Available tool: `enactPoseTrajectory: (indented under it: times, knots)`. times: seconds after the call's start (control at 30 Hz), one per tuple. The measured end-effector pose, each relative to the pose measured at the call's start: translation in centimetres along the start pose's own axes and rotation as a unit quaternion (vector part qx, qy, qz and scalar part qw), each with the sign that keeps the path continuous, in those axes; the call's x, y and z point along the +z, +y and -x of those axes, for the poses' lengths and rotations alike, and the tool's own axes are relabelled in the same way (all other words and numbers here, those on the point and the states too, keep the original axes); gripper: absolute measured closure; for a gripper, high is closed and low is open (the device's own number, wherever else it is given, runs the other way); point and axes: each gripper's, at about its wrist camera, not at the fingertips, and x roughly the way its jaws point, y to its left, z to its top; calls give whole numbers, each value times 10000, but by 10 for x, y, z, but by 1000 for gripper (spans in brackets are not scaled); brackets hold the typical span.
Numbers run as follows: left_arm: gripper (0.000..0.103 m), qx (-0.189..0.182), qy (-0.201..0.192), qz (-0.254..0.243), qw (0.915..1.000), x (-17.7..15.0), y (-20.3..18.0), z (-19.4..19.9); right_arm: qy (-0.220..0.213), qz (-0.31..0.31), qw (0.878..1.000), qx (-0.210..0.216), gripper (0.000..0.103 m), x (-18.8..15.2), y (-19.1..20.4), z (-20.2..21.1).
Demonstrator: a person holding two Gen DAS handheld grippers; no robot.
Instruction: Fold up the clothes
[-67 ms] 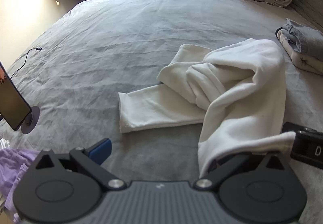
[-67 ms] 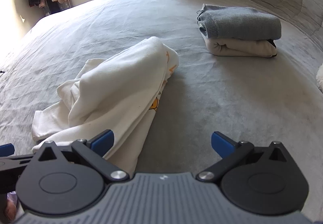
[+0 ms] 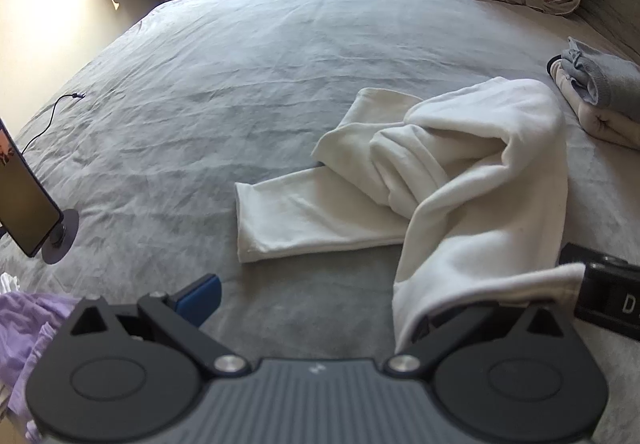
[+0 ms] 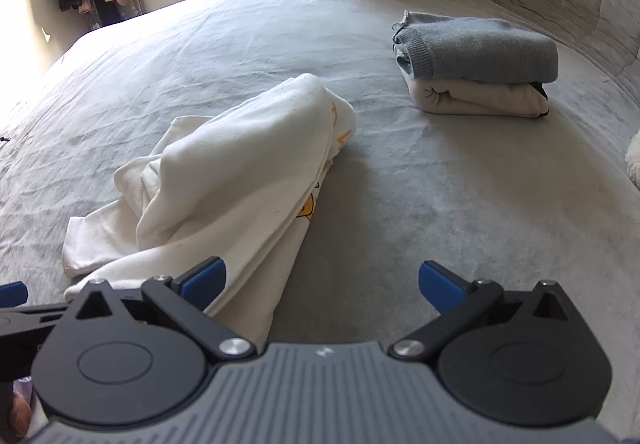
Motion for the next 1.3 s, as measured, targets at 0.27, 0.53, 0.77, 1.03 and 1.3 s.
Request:
enactPoseTrajectory:
  times: [0.27,0.53,0.77,1.03,1.3]
  knots:
    - [0,-73,42,141,9999,1,4,1,-36,193,9997,-141,0,-3,5,-2]
    - [0,-211,-8,354,9991,-2,14,-3,-70,379,9989,-276,0,-5,10,-4]
    - [0,-254,4,448,9987,-1,18,-3,-39,387,9988,-293,0,-4,10,-5]
    - [0,-272,12,463,9986,-1,19,-4,-16,402,9987,-304,0,-4,10,-6]
    - [0,-274,9,466,9985,-2,19,-4,-4,427,9986,-310,0,-5,10,-7]
